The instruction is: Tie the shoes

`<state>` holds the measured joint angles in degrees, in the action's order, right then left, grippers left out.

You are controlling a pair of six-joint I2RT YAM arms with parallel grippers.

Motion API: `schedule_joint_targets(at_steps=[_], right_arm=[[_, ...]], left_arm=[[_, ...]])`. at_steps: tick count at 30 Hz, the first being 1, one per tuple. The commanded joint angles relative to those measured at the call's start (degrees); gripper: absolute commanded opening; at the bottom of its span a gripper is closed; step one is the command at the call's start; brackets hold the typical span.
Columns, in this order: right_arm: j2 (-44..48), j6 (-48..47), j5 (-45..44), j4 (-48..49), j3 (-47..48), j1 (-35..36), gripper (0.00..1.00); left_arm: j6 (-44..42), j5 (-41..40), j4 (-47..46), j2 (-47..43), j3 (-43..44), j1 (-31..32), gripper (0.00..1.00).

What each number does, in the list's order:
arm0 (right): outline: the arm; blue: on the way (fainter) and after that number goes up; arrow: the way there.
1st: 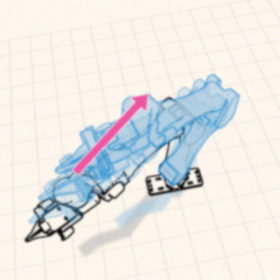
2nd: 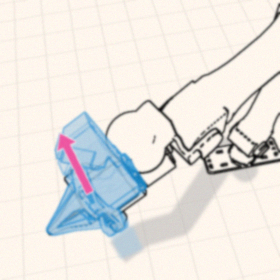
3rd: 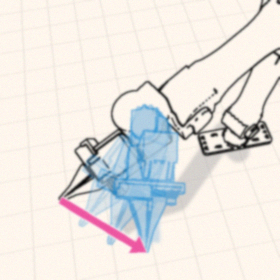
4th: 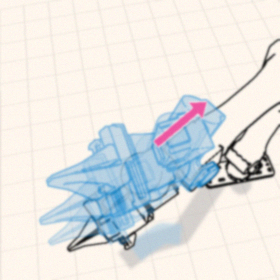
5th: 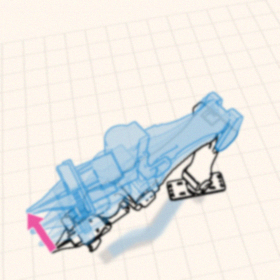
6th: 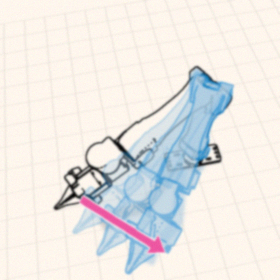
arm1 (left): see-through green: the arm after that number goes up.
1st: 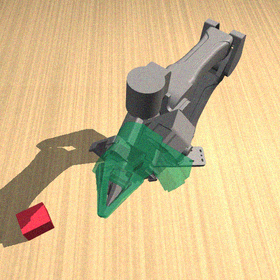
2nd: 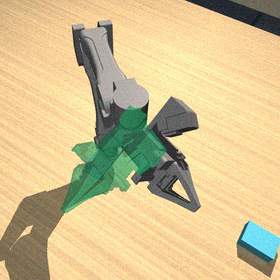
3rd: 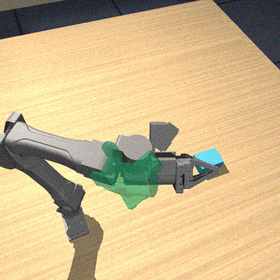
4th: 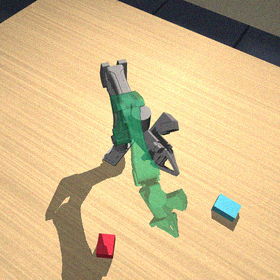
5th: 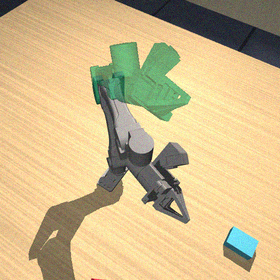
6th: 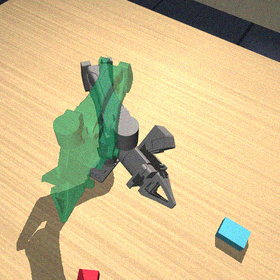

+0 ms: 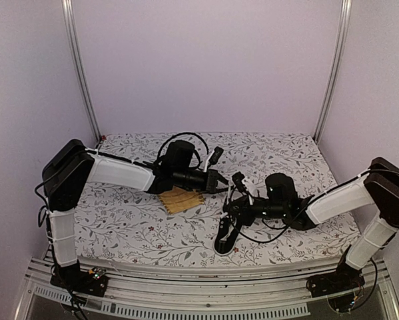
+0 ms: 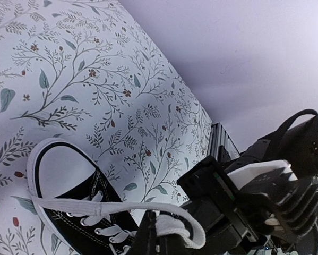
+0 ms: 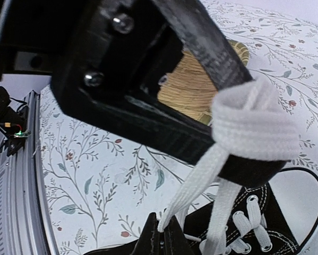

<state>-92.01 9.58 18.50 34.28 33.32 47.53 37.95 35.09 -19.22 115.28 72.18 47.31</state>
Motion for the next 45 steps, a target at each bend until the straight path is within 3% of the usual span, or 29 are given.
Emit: schedule_joint_targets(at_steps=[1, 15, 24, 31, 43, 45], right_arm=[[-3.19, 0.22, -8.23, 2.14, 1.02, 1.01, 0.02], [-2.92, 3.21, -32.53, -2.22, 4.79, 3.66, 0.02], [-9.56, 2.81, -33.7, 1.2, 9.26, 4.47, 0.02], [-12.96, 4.6, -25.92, 7.86, 9.52, 4.39, 0.02], [-13.25, 13.8, 1.57, 25.38, 2.92, -2.07, 0.02], [-13.28, 14.83, 4.48, 26.36, 2.72, -2.85, 0.02]], left_arm=[[0.11, -0.55, -1.23, -1.64, 0.15, 0.08, 0.0], [-0.61, -1.23, 0.76, -2.07, 0.24, 0.24, 0.0], [-0.21, -1.09, 0.99, -2.01, 1.0, 1.05, 0.0], [0.84, -0.61, 0.49, -1.86, 1.34, 1.86, 0.0], [-0.37, -1.27, 2.8, -4.29, -0.32, 1.53, 0.0], [-1.22, -1.38, 3.4, -5.2, -1.19, 1.04, 0.08]])
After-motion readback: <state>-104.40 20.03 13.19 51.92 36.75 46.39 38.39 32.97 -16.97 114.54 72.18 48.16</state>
